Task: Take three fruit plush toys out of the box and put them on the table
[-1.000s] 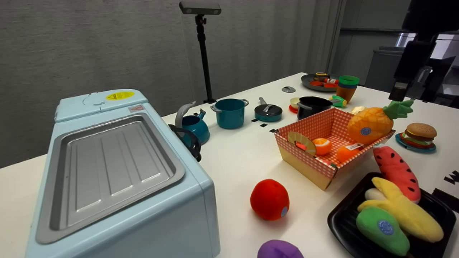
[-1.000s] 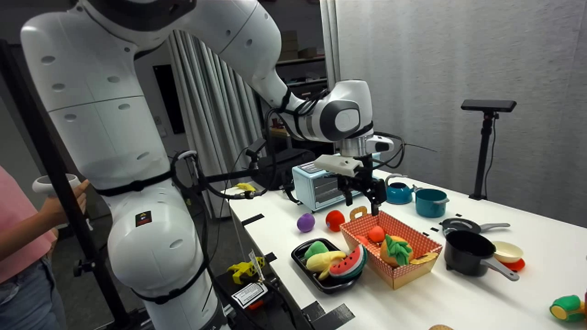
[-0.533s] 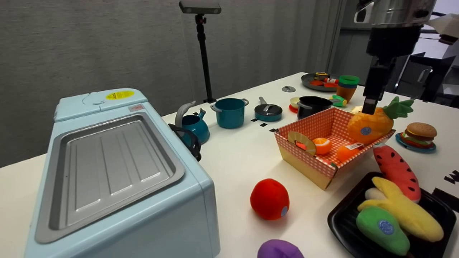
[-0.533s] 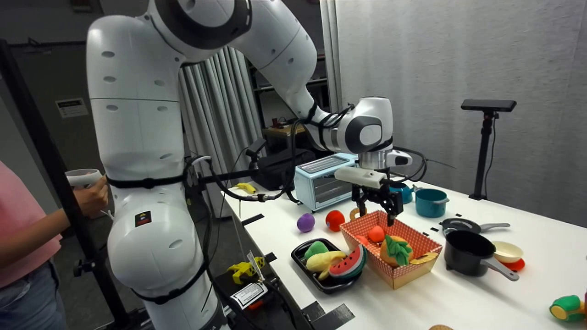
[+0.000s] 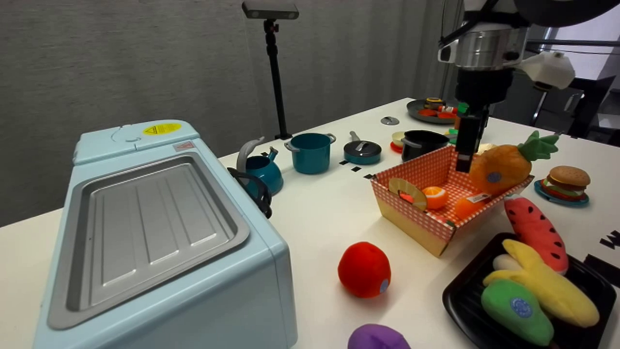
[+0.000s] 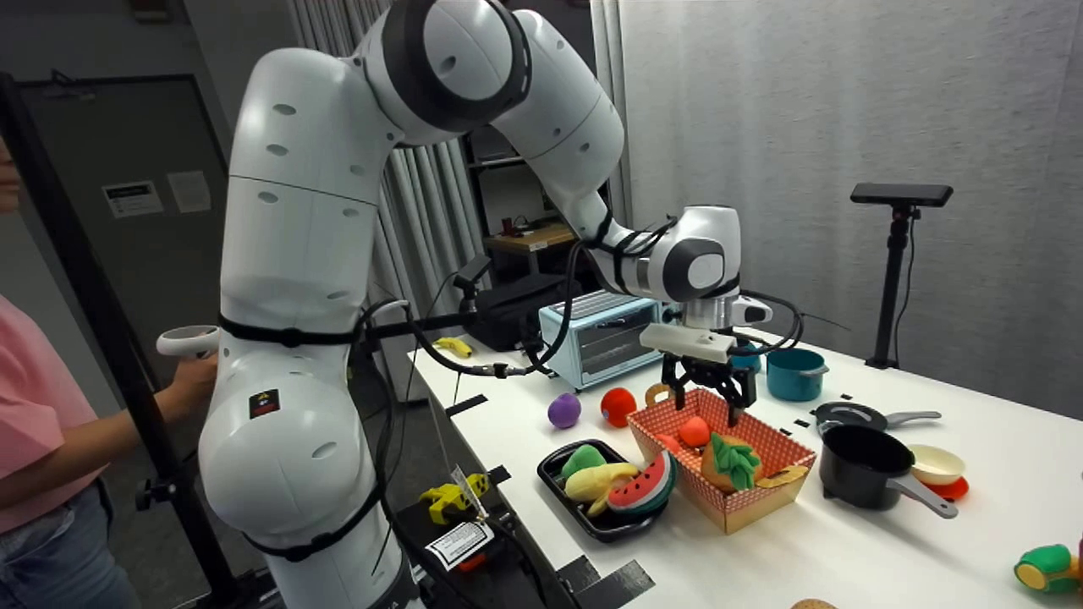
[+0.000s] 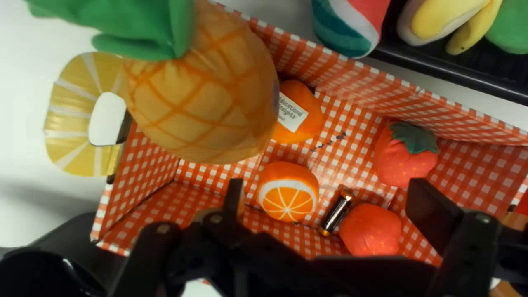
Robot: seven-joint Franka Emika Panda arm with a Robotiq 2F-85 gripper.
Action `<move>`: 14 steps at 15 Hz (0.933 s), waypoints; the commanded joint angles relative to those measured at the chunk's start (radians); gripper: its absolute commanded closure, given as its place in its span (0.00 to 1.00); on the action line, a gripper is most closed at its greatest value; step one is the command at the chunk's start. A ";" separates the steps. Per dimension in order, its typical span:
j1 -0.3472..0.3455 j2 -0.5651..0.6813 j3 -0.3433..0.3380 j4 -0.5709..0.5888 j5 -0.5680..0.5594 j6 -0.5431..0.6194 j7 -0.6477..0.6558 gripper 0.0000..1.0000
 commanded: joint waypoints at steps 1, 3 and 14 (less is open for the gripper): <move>-0.004 0.120 0.008 0.107 -0.024 -0.002 -0.049 0.00; 0.000 0.178 0.003 0.152 -0.041 -0.008 -0.055 0.00; 0.026 0.401 -0.022 0.344 -0.142 -0.009 -0.020 0.00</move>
